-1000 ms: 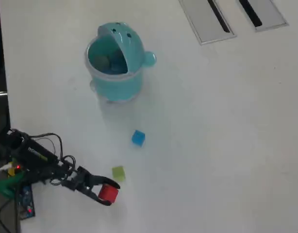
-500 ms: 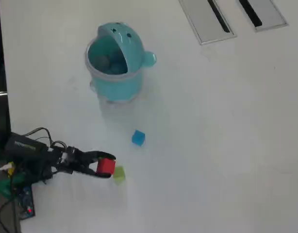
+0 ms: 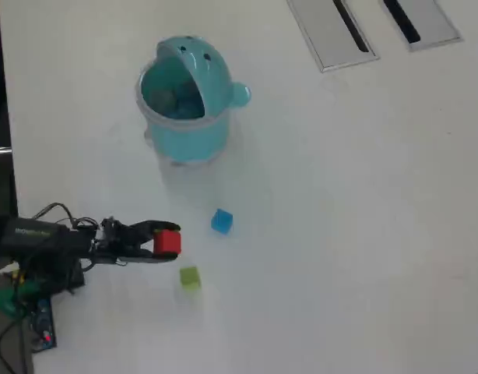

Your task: Grasp RGB lego blocks and put them in the bin one by one.

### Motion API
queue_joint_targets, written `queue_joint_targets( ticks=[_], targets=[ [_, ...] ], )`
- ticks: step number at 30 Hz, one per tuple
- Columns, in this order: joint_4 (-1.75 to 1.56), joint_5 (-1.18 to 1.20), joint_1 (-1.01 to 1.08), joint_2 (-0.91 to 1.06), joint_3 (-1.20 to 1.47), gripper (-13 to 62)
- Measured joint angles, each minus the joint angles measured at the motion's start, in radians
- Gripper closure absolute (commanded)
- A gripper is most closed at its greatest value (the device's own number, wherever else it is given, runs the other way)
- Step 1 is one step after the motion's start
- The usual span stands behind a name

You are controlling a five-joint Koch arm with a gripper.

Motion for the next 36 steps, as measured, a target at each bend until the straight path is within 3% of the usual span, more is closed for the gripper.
queue_joint_targets(
  ticks=[14, 24, 36],
  targets=[
    [0.0, -0.026, -0.29, 0.021, -0.017, 39.4],
    [0.0, -0.166, -0.571, -0.11, -0.158, 39.5],
    [-0.002, -0.192, -0.721, -0.244, -0.347, 39.5]
  ],
)
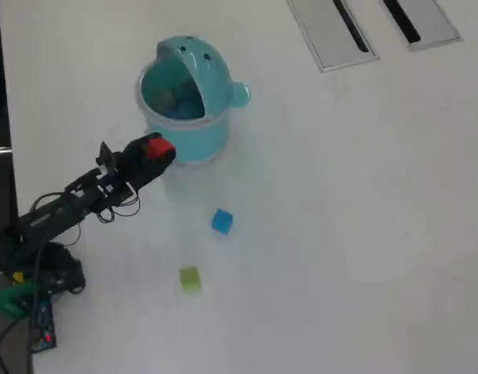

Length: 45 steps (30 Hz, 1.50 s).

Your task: Grasp RGB lego blocks and put them in the bin one by one.

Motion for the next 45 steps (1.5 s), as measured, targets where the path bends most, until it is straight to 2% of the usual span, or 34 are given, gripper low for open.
queue_joint_targets(
  ticks=[5, 12, 16, 18, 20, 21, 31, 36, 38, 39, 42, 45],
  targets=[
    [0.0, -0.003, -0.094, -0.06, -0.135, 39.6],
    [0.002, -0.006, -0.167, -0.135, -0.195, 39.6],
    [0.002, -0.006, -0.301, -0.265, -0.314, 39.6],
    [0.0, -0.011, -0.327, -0.337, -0.373, 42.5],
    [0.002, -0.015, -0.327, -0.39, -0.376, 42.5],
    [0.002, -0.015, -0.33, -0.456, -0.477, 42.5],
    [0.002, -0.018, -0.339, -0.601, -0.644, 41.7],
    [0.008, -0.003, -0.339, -0.699, -0.686, 38.1],
    [0.009, 0.006, -0.35, -0.736, -0.781, 37.4],
    [0.009, 0.008, -0.353, -0.738, -0.782, 30.6],
    [0.195, 0.026, -0.365, -0.744, -0.827, 30.1],
    [0.236, 0.026, -0.374, -0.747, -0.825, 27.0]
  ],
)
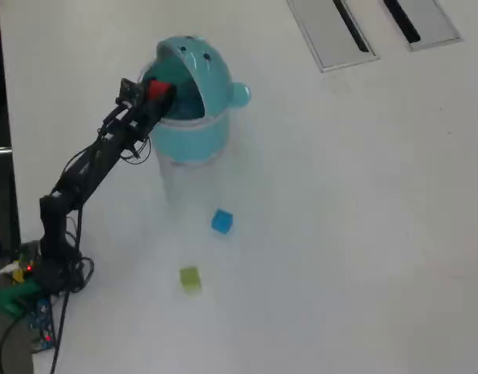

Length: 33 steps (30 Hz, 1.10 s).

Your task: Grasp RGB lego blocks and put them in the bin one by one.

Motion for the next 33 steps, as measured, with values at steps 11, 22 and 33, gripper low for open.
queue_joint_targets(
  ticks=[11, 22, 33],
  targets=[
    [-0.002, 0.054, -0.017, -0.005, -0.003, 15.6],
    [0.021, 0.038, 0.072, 0.003, -0.003, 17.1],
    [0.052, 0.077, 0.293, 0.186, 0.1, 15.9]
  ],
)
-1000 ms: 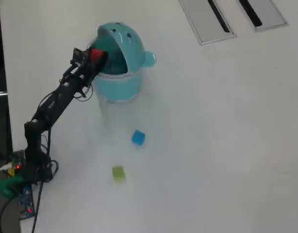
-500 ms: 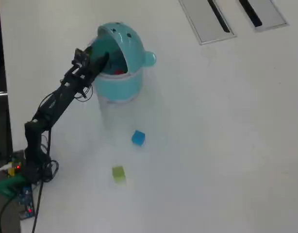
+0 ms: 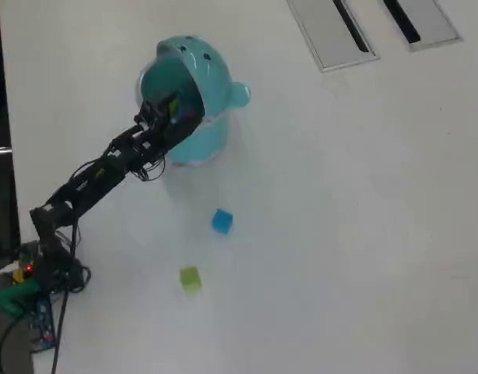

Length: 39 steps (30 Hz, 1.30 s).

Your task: Grasp RGB lego blocks and put them in the bin one by one.

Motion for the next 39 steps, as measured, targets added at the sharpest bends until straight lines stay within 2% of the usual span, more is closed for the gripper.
queue_joint_targets(
  ticks=[17, 39],
  targets=[
    [0.052, 0.003, 0.268, 0.299, 0.497, 16.3],
    [0.129, -0.002, 0.512, 0.52, 0.914, 16.3]
  ],
)
